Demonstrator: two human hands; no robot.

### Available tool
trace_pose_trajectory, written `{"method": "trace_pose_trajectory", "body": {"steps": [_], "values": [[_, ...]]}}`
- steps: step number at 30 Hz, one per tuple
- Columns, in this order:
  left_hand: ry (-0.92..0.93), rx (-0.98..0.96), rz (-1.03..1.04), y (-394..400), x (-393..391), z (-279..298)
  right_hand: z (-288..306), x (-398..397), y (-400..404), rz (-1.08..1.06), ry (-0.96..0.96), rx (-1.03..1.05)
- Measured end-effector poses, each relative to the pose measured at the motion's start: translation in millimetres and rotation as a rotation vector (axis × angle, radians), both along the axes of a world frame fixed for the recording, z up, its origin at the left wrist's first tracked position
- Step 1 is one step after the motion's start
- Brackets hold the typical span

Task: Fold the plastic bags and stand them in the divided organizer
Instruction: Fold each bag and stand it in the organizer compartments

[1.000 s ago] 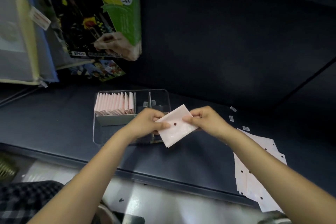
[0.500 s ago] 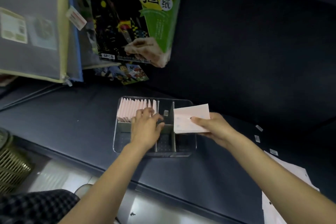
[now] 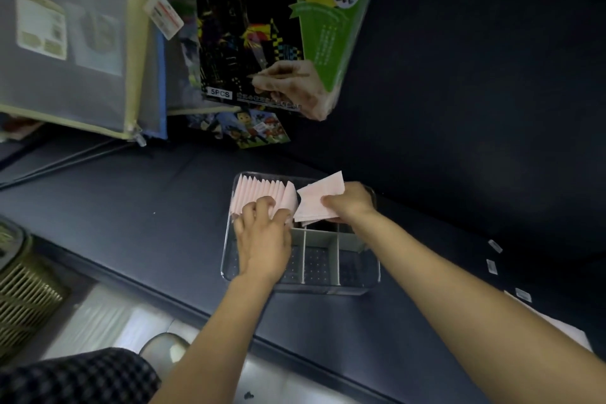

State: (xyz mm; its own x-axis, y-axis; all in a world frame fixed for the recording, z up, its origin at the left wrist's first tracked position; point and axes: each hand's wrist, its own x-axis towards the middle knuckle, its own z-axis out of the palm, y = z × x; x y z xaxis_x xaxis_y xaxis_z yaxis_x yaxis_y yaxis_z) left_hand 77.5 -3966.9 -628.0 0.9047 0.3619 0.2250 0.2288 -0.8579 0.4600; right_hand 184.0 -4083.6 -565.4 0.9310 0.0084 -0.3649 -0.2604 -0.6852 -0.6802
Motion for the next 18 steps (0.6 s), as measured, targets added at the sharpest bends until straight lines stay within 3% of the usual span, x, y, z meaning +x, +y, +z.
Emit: {"method": "trace_pose_trajectory", "body": {"steps": [6, 10, 18], "values": [[0.0, 0.013, -0.031, -8.5, 0.0, 1.8, -3.3, -6.4, 28.5, 0.166, -0.15, -0.329], [0.034, -0.011, -0.059, -12.7, -3.5, -1.3, -11.0, -12.6, 39.6, 0.233, -0.164, -0.408], [-0.091, -0.185, 0.037, -27.9, -14.8, -0.9, -15.2, -15.7, 6.5, 0.127, 0.005, 0.066]]}}
